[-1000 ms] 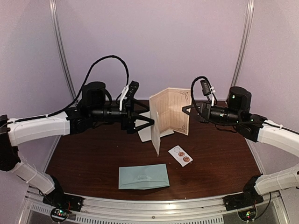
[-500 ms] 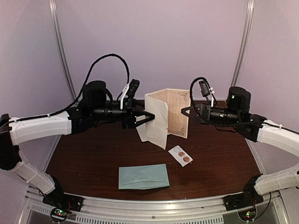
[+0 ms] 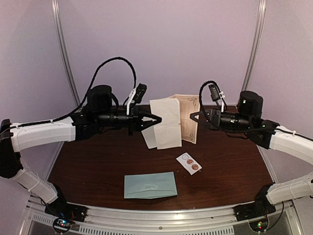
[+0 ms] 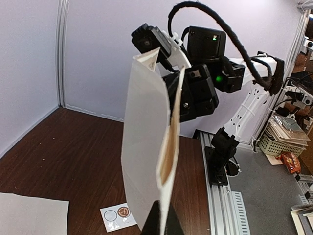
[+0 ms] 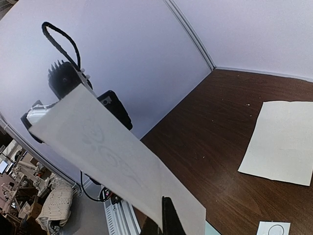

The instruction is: Place the letter into the envelope and seal it

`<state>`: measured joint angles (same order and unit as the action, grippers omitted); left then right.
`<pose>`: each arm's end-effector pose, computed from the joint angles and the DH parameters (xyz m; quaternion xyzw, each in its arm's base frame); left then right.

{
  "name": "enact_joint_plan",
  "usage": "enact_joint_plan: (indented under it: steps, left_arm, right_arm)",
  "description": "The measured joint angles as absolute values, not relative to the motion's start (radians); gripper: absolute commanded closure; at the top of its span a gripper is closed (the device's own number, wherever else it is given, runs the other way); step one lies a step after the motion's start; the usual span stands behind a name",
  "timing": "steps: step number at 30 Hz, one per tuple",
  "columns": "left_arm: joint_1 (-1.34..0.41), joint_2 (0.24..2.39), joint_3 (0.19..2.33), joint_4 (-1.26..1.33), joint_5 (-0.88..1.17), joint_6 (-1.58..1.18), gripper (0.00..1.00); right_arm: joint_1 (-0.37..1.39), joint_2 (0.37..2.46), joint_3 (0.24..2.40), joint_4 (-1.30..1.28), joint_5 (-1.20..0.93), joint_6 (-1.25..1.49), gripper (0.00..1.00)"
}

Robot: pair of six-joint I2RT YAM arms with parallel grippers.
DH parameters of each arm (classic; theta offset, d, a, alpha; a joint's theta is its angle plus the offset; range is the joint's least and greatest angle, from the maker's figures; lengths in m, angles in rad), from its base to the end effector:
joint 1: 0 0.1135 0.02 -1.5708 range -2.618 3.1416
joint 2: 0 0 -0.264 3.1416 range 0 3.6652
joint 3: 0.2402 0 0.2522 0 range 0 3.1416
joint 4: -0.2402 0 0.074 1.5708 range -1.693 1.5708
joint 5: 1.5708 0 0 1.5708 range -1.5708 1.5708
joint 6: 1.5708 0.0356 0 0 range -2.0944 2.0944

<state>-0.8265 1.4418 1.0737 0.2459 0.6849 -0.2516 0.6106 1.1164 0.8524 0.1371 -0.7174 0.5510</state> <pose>0.2117 -0.2631 0.3308 0.4134 0.6134 -0.5362 0.4065 0.1965 0.1661 0.3319 -0.2528 0.6955 0.5598 0.3728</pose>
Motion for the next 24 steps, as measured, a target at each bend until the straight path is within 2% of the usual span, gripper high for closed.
enact_joint_plan:
  steps: [14,15,16,19,24]
  left_arm:
    - [-0.826,1.439,1.074,0.235,0.615,-0.252,1.00]
    - [-0.826,1.438,1.074,0.235,0.609,-0.251,0.97]
    - [-0.826,1.438,1.074,0.235,0.607,-0.251,0.91]
    - [-0.826,1.436,1.074,0.234,0.610,-0.250,0.82]
    - [-0.826,1.436,1.074,0.235,0.632,-0.253,0.72]
  right_arm:
    - [0.611,1.075,0.846,0.123,-0.675,0.536,1.00]
    - [0.611,1.072,0.845,0.122,-0.675,0.533,1.00]
    - [0.611,1.071,0.844,0.123,-0.675,0.530,1.00]
    - [0.611,1.071,0.844,0.124,-0.676,0.528,1.00]
    - [0.611,1.071,0.844,0.131,-0.684,0.528,1.00]
